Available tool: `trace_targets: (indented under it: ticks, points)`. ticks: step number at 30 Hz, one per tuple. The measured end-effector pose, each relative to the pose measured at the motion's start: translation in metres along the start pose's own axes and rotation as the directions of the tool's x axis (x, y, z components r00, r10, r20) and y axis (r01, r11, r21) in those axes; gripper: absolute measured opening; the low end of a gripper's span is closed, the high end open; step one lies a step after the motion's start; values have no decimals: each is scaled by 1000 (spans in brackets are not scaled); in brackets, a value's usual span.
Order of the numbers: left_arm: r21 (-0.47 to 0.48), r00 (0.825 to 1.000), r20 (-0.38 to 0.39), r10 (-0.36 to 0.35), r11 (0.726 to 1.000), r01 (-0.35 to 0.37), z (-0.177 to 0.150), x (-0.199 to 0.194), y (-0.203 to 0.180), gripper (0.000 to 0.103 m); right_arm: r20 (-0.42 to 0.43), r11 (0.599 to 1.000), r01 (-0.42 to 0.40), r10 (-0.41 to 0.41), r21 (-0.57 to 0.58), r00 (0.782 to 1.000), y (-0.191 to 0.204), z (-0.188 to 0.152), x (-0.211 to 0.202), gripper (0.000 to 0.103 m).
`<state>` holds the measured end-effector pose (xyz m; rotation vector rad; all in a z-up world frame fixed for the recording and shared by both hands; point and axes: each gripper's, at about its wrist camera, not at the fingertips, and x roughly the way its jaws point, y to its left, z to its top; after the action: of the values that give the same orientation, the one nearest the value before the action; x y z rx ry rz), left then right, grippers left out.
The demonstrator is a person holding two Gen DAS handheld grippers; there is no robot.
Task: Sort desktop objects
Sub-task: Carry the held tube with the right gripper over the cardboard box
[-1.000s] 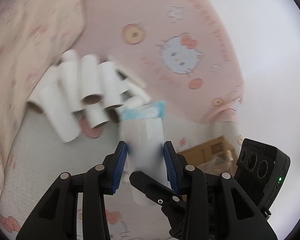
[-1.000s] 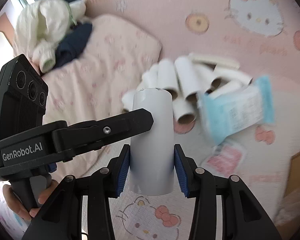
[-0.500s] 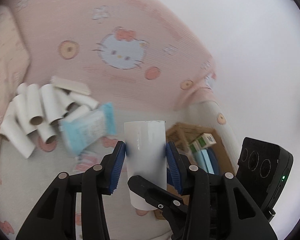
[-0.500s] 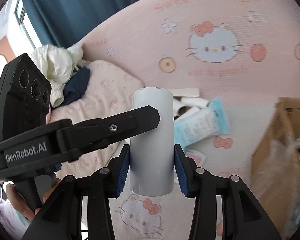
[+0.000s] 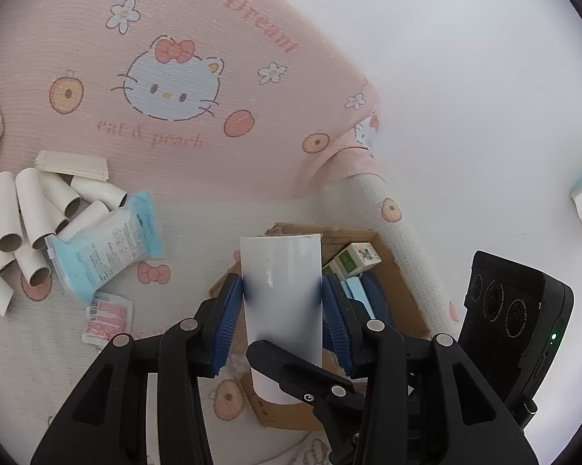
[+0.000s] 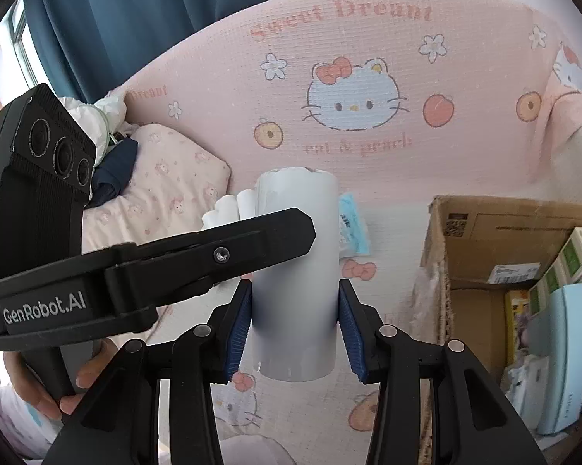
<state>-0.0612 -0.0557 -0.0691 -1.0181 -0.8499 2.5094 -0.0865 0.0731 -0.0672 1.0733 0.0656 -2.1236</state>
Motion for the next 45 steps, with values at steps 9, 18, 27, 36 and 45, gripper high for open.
trace_targets:
  ticks: [9,18,27,36,45]
  points:
    - [74,1000,-4,-13,997,14,13,-3,-22,46,-32,999,27,-28,-47,999,0,13,-17,42]
    - [194,1000,-17,-13,981,16,38,9,-50,46,-59,998,50,-52,-42,997,-17,40,-32,43]
    - [192,996,-72,-57,979,70,55,30,-49,46,-88,997,71,-74,-42,993,-31,57,-28,43]
    - [286,981,-186,-56,952,109,68,93,-76,46,-121,987,161,-159,6,980,-76,66,-22,43]
    - [360,966,-259,25,930,72,54,133,-98,46,-193,981,187,-175,46,965,-120,62,-14,43]
